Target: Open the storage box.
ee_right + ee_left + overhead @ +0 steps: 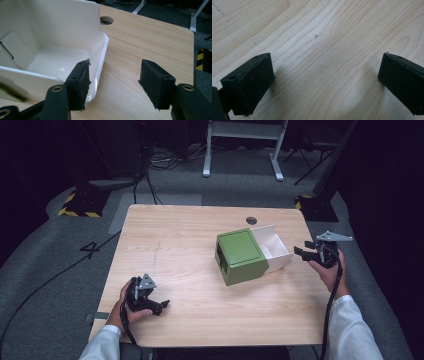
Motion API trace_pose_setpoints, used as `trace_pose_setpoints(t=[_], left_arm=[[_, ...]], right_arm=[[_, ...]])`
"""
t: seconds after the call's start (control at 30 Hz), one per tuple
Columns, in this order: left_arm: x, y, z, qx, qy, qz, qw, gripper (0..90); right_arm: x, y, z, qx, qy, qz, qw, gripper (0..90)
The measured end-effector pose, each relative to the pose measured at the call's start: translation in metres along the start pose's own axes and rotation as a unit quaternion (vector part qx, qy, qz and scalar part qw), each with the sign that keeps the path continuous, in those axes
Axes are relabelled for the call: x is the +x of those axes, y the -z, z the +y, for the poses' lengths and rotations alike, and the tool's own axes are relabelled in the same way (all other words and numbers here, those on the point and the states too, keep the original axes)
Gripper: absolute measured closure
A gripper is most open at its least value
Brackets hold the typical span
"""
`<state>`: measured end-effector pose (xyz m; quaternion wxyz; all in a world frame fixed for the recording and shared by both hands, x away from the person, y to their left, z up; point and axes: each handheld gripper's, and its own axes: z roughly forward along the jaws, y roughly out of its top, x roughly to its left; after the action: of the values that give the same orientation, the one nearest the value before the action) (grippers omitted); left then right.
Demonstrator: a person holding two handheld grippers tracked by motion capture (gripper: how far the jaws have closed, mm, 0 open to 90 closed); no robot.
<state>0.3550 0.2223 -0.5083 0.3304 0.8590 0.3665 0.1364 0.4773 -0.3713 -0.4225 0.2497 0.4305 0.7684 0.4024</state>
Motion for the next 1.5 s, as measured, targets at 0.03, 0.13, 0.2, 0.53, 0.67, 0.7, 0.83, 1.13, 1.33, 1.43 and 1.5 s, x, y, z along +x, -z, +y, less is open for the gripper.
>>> trace_pose_setpoints(t=[0.03, 0.13, 0.2, 0.53, 0.67, 0.7, 0.83, 1.13, 1.33, 1.43, 1.5], left_arm=[[0.000, 0.000, 0.000, 0.000, 0.000, 0.000, 1.0000, 0.5], [0.000, 0.000, 0.000, 0.000, 0.000, 0.000, 1.0000, 0.5], [0.000, 0.000, 0.000, 0.000, 0.000, 0.000, 1.0000, 0.5], [0.000, 0.000, 0.000, 0.000, 0.000, 0.000, 1.0000, 0.5], [0.000, 0.000, 0.000, 0.000, 0.000, 0.000, 1.0000, 0.5], [0.000, 0.000, 0.000, 0.000, 0.000, 0.000, 1.0000, 0.5], [0.000, 0.000, 0.000, 0.000, 0.000, 0.000, 1.0000, 0.5], [0.000, 0.000, 0.000, 0.000, 0.000, 0.000, 1.0000, 0.5], [0.000, 0.000, 0.000, 0.000, 0.000, 0.000, 1.0000, 0.4], [0.000, 0.000, 0.000, 0.000, 0.000, 0.000, 1.0000, 0.4], [0.000, 0.000, 0.000, 0.000, 0.000, 0.000, 1.0000, 0.4]], right_arm=[[-0.001, 0.004, 0.000, -0.004, -0.001, 0.003, 1.0000, 39.6], [-0.003, 0.015, 0.000, -0.015, -0.004, 0.006, 0.9999, 36.9], [-0.003, 0.018, 0.000, -0.018, -0.004, 0.011, 0.9998, 36.2], [0.011, 0.054, -0.007, -0.045, 0.032, 0.026, 0.9981, 26.4], [0.020, 0.063, -0.015, -0.049, 0.048, 0.032, 0.9971, 24.2], [0.020, 0.063, -0.015, -0.049, 0.048, 0.032, 0.9971, 24.2], [0.031, 0.065, -0.029, -0.033, 0.067, 0.047, 0.9961, 22.9], [0.044, 0.065, -0.053, -0.007, 0.087, 0.058, 0.9944, 21.7], [0.050, 0.060, -0.079, 0.025, 0.092, 0.064, 0.9934, 21.1], [0.051, 0.058, -0.085, 0.034, 0.096, 0.063, 0.9928, 20.9], [0.053, 0.059, -0.094, 0.042, 0.100, 0.060, 0.9924, 20.8]])
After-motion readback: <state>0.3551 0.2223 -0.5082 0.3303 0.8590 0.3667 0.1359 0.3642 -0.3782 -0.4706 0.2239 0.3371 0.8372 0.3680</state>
